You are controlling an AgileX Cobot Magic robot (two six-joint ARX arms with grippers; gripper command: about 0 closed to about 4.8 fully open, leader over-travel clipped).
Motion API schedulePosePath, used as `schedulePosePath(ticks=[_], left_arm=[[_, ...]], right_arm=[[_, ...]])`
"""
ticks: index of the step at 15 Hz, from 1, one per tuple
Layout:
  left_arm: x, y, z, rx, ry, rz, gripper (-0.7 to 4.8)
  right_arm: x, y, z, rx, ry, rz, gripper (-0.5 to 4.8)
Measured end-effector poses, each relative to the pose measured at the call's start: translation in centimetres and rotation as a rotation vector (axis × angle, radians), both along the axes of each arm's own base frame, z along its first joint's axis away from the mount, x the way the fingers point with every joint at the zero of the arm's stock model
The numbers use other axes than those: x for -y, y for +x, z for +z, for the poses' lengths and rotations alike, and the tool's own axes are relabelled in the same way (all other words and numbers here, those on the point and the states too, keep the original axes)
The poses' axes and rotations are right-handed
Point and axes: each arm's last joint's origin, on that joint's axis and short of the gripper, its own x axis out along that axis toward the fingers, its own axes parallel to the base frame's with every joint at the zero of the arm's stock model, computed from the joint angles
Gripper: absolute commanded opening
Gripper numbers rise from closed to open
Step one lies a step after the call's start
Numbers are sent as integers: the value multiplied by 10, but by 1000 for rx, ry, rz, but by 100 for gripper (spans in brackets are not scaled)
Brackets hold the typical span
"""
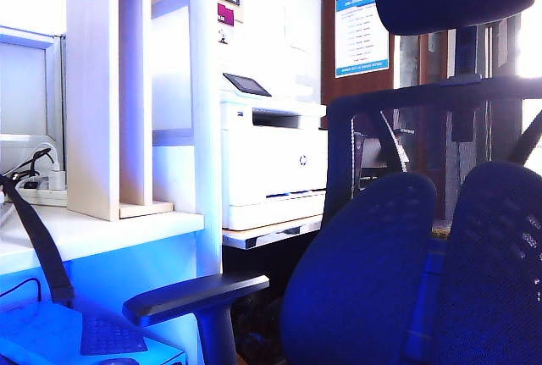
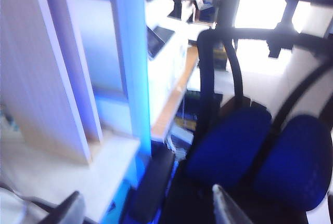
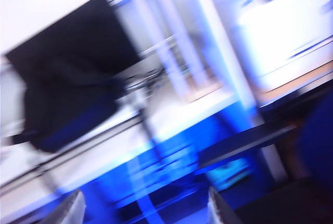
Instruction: Grab the backpack from the chair and place it on the desk.
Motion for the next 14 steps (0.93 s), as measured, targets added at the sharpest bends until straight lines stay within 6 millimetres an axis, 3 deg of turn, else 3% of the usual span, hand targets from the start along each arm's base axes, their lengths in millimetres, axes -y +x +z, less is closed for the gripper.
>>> schedulePosePath(ticks=[1,6,8,9,11,13,14], left_arm=[[-1,-6,-7,11,1,0,332],[-5,-38,-84,-14,-4,57,331],[-6,-45,-106,30,-30,68,331],[-7,-50,-125,34,-46,83,331],[-9,-58,-152,43,-52,129,329],[-11,-64,-179,56,-48,173,263],[-11,-65,-192,56,-45,187,263]], right_arm=[[3,0,0,10,-16,-32,305],[13,3,-5,20,-99,-213,305],[15,3,-11,-29,-106,-233,304],[15,4,-12,-43,-113,-238,285],[16,4,-13,-28,-149,-285,201],[19,5,-18,-42,-218,-382,202],[20,5,-20,-64,-243,-431,201]])
